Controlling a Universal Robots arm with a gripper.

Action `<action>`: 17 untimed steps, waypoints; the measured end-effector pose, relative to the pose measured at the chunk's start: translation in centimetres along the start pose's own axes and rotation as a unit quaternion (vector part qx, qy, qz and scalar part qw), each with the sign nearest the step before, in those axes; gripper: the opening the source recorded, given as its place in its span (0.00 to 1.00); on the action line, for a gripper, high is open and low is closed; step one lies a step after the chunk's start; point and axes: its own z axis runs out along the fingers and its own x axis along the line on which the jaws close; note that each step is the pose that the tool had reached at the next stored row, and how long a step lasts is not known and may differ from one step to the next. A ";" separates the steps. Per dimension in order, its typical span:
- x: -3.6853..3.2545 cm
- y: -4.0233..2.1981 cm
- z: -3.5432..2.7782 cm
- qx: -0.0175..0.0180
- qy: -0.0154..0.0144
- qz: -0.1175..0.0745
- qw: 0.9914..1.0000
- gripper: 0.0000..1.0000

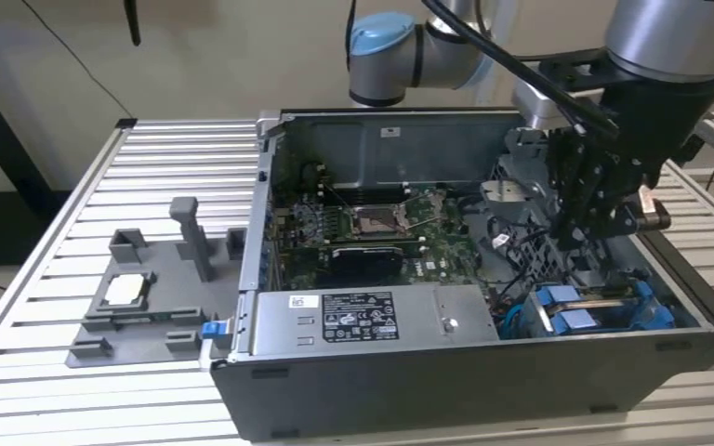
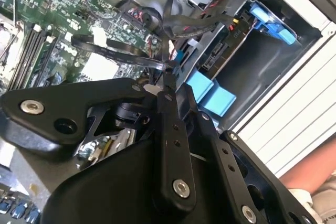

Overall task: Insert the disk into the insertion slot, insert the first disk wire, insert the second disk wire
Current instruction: 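Insert the second disk wire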

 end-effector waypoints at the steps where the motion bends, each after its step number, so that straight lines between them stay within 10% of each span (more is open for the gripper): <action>1: 0.00 0.07 -0.06 0.001 0.000 -0.001 1.000 0.24; 9: -0.46 0.54 -0.35 0.007 0.001 -0.005 1.000 0.24; 17: -0.74 0.75 0.04 0.014 0.021 -0.013 1.000 0.24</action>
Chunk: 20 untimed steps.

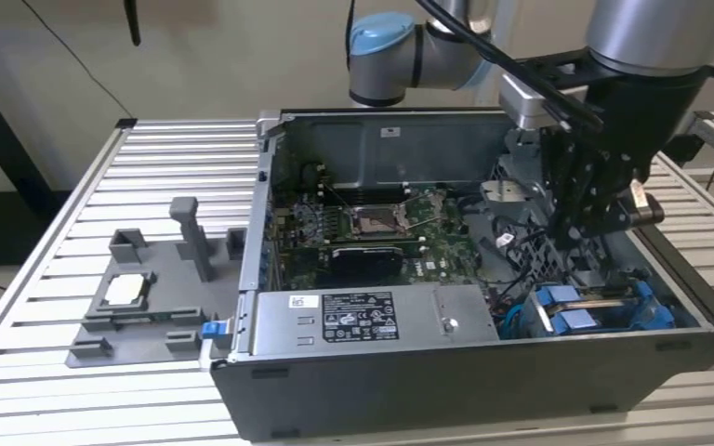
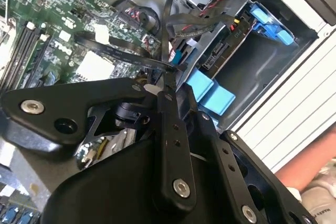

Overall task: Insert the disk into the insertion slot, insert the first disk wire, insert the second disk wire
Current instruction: 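Insert the second disk wire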

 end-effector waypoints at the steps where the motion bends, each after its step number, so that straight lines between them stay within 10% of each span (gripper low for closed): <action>1: -0.02 0.03 0.05 0.001 0.002 -0.001 1.000 0.24; 10: -0.07 0.16 0.34 0.014 0.007 -0.005 1.000 0.15; 20: 0.81 -0.10 0.45 0.010 0.007 -0.005 1.000 0.15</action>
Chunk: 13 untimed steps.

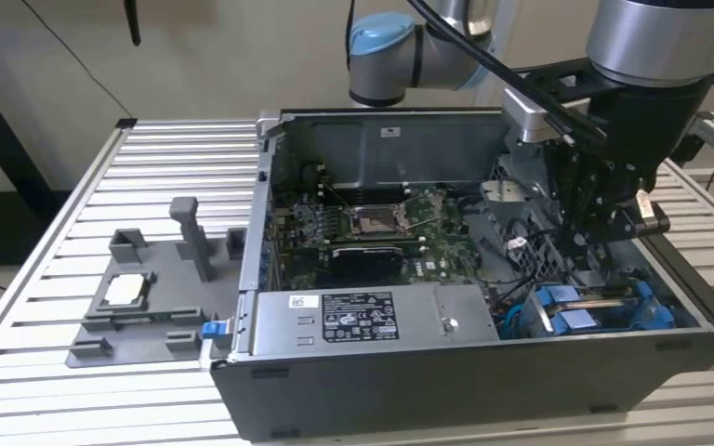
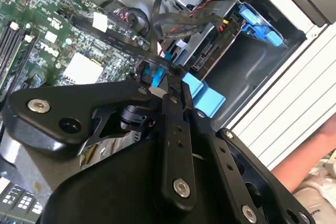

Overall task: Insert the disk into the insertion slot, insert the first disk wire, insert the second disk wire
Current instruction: 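Insert the second disk wire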

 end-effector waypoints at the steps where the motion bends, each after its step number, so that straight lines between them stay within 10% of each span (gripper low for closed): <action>1: 0.21 -0.08 0.04 -0.001 0.000 0.000 1.000 0.15; 6: 0.52 -0.18 0.16 -0.004 0.001 0.000 1.000 0.16; 10: 0.37 -0.18 0.34 -0.005 0.020 -0.002 1.000 0.23; 13: 0.19 -0.16 0.61 -0.003 0.025 -0.003 1.000 0.23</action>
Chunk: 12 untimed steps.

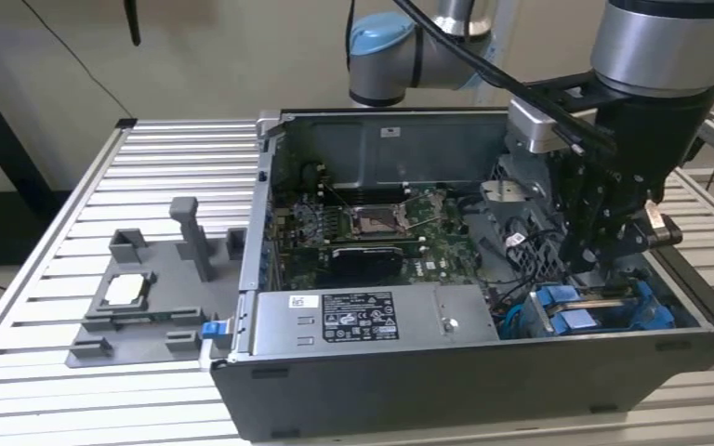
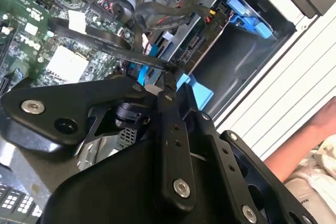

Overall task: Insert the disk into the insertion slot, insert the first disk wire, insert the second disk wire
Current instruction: 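Insert the second disk wire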

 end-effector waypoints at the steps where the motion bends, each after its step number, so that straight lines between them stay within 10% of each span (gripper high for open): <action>1: 0.00 0.00 0.00 0.000 0.000 0.000 1.000 0.23; 12: -0.03 0.23 -1.12 0.004 -0.002 0.000 1.000 0.31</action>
